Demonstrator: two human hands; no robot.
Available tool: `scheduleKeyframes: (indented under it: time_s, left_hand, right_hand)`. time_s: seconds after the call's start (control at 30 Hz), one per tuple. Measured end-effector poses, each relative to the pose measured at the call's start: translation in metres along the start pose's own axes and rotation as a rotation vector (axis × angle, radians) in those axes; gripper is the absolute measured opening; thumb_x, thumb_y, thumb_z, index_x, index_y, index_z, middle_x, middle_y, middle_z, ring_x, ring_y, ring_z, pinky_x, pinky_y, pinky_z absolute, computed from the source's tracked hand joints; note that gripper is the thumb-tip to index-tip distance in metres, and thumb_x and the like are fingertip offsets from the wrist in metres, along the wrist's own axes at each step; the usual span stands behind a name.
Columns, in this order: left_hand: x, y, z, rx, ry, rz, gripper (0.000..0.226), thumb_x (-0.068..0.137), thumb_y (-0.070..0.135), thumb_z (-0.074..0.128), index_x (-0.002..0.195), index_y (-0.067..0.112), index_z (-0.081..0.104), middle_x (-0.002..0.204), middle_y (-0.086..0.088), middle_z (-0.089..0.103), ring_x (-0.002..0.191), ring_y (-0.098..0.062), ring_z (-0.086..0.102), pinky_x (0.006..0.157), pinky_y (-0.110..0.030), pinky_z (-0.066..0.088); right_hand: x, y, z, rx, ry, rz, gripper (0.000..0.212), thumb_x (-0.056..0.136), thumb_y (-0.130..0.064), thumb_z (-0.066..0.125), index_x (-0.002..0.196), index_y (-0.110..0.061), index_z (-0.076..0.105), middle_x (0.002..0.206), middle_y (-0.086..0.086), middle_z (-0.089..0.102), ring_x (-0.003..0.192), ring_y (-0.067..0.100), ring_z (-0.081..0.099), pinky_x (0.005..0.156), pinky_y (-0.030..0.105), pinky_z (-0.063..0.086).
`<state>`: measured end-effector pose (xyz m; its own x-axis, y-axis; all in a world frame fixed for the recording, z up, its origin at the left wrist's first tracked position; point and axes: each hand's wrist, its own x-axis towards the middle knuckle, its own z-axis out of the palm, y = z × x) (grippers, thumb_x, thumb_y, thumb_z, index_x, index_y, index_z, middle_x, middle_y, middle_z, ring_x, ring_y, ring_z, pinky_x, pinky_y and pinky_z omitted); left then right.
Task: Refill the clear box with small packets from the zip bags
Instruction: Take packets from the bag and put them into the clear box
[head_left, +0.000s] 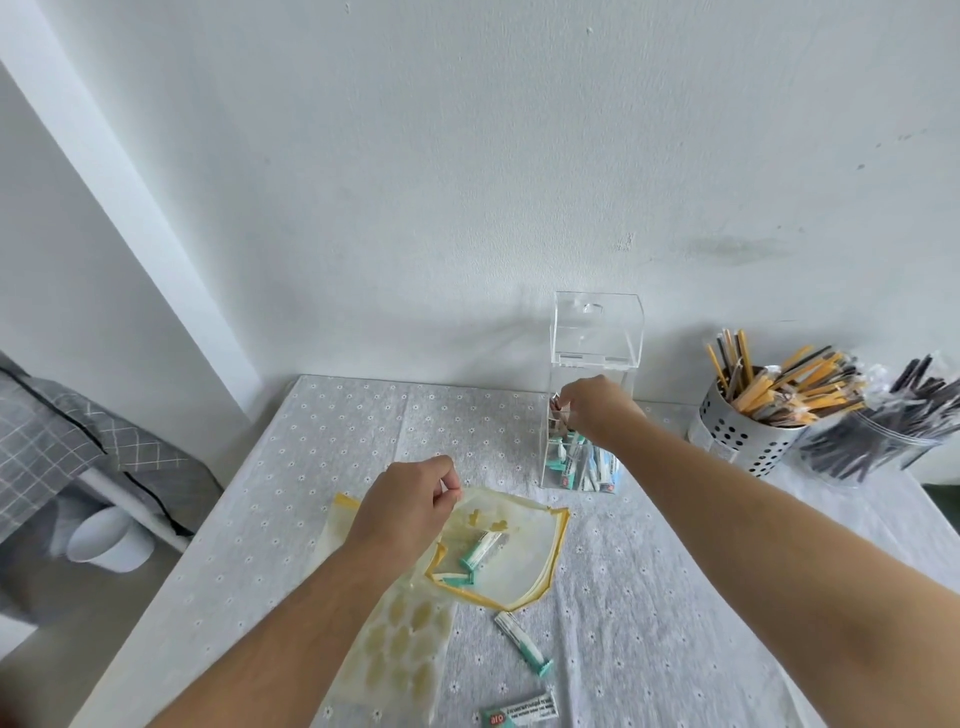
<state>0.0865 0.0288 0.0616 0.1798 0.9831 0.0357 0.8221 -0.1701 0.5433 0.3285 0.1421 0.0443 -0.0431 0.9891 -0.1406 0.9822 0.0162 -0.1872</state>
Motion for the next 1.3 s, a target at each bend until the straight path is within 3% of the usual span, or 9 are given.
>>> scheduleKeyframes:
  time_s: [0.1,0.43,0.67,0.77,0.87,1.03,1.13,1.23,1.3]
  left_hand:
    - [0.001,0.0,0.002,-0.005,-0.007,-0.002,0.008,0.086,0.018,0.061,0.078,0.017,0.062,0.047,0.01,0.045,0.047,-0.008,0.045,0.053,-0.023,0.038]
    - [0.007,0.004,0.002,-0.011,0.005,0.003,0.007,0.085,0.016,0.061,0.079,0.015,0.062,0.048,0.01,0.046,0.05,-0.01,0.045,0.057,-0.025,0.042]
    - [0.006,0.004,0.001,-0.014,0.013,-0.006,0.009,0.085,0.016,0.061,0.076,0.016,0.062,0.046,0.008,0.046,0.047,-0.009,0.044,0.051,-0.022,0.037]
    - [0.007,0.005,-0.001,-0.017,0.022,-0.008,0.009,0.085,0.016,0.061,0.076,0.016,0.062,0.046,0.008,0.045,0.047,-0.008,0.044,0.05,-0.022,0.035]
    - [0.008,0.005,-0.003,-0.037,0.053,-0.017,0.009,0.085,0.015,0.06,0.076,0.014,0.062,0.047,0.009,0.045,0.051,-0.014,0.047,0.053,-0.024,0.039]
    - [0.004,0.005,-0.002,-0.044,0.086,-0.01,0.009,0.085,0.015,0.059,0.076,0.014,0.06,0.048,0.01,0.047,0.053,-0.017,0.052,0.056,-0.029,0.046]
    - [-0.002,0.007,-0.001,-0.041,0.101,0.017,0.009,0.086,0.015,0.059,0.076,0.014,0.059,0.047,0.008,0.048,0.055,-0.023,0.056,0.059,-0.033,0.051]
    - [-0.01,0.007,0.001,-0.039,0.107,0.05,0.009,0.086,0.015,0.06,0.077,0.013,0.06,0.049,0.006,0.049,0.057,-0.024,0.057,0.061,-0.036,0.052]
    - [-0.015,0.006,0.002,-0.037,0.092,0.072,0.009,0.086,0.014,0.06,0.077,0.013,0.06,0.047,0.009,0.046,0.054,-0.022,0.053,0.061,-0.037,0.052]
  right_hand:
    - [-0.003,0.008,-0.002,-0.098,0.013,-0.006,0.028,0.086,-0.007,0.056,0.109,-0.02,0.066,0.11,0.002,0.067,0.099,0.024,0.064,0.087,0.035,0.054]
    - [0.0,0.006,-0.007,-0.129,-0.057,-0.023,0.022,0.086,-0.004,0.052,0.096,-0.009,0.07,0.094,0.008,0.07,0.084,0.027,0.068,0.074,0.034,0.058]
    - [-0.005,0.012,-0.009,-0.185,-0.088,-0.08,0.026,0.086,-0.009,0.059,0.102,-0.026,0.07,0.108,-0.003,0.07,0.099,0.018,0.064,0.095,0.037,0.049]
    - [-0.018,0.006,-0.021,-0.073,-0.03,-0.089,0.021,0.088,-0.013,0.056,0.097,-0.026,0.07,0.103,-0.004,0.071,0.088,0.018,0.066,0.085,0.033,0.054]
    - [-0.052,-0.017,-0.034,0.274,0.043,-0.118,0.015,0.086,-0.015,0.064,0.098,-0.02,0.072,0.089,-0.005,0.068,0.075,0.012,0.062,0.075,0.025,0.054]
    - [-0.132,-0.065,-0.013,0.494,-0.035,-0.374,0.009,0.082,-0.016,0.068,0.09,-0.016,0.074,0.075,-0.006,0.064,0.063,0.002,0.055,0.065,0.011,0.045]
    - [-0.129,-0.082,0.022,0.351,-0.194,-0.409,0.02,0.085,-0.013,0.064,0.104,-0.013,0.071,0.099,0.004,0.072,0.087,0.013,0.065,0.083,0.024,0.052]
    - [-0.103,-0.094,0.058,0.148,-0.333,-0.332,0.04,0.089,-0.022,0.062,0.128,-0.015,0.056,0.129,0.007,0.059,0.122,0.023,0.05,0.102,0.034,0.042]
    - [-0.086,-0.098,0.083,0.049,-0.393,-0.304,0.052,0.088,-0.026,0.063,0.136,-0.021,0.047,0.138,0.006,0.049,0.129,0.025,0.044,0.105,0.039,0.041]
